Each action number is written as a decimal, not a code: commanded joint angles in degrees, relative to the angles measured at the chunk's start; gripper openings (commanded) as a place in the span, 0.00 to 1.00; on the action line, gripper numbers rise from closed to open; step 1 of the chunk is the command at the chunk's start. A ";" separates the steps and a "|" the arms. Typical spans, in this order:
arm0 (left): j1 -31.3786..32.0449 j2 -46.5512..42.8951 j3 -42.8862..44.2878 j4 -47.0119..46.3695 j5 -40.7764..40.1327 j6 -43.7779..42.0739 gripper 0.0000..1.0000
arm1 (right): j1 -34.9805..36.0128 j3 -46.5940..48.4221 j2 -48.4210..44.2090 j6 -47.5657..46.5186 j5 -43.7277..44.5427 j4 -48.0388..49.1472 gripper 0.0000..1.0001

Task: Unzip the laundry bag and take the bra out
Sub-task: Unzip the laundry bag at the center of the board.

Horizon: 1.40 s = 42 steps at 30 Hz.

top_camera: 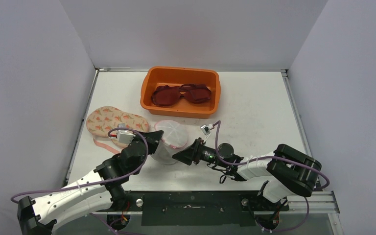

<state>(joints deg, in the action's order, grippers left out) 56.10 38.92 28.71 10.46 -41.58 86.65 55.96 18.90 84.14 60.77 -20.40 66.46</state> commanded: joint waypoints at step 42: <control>-0.42 -2.67 0.82 2.02 1.85 1.99 0.00 | -1.91 4.18 5.62 1.06 -2.61 13.98 0.45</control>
<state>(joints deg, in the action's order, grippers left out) 55.77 36.69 28.29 12.93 -40.03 88.09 54.68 22.50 89.03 62.30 -23.88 74.32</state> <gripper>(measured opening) 0.033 0.452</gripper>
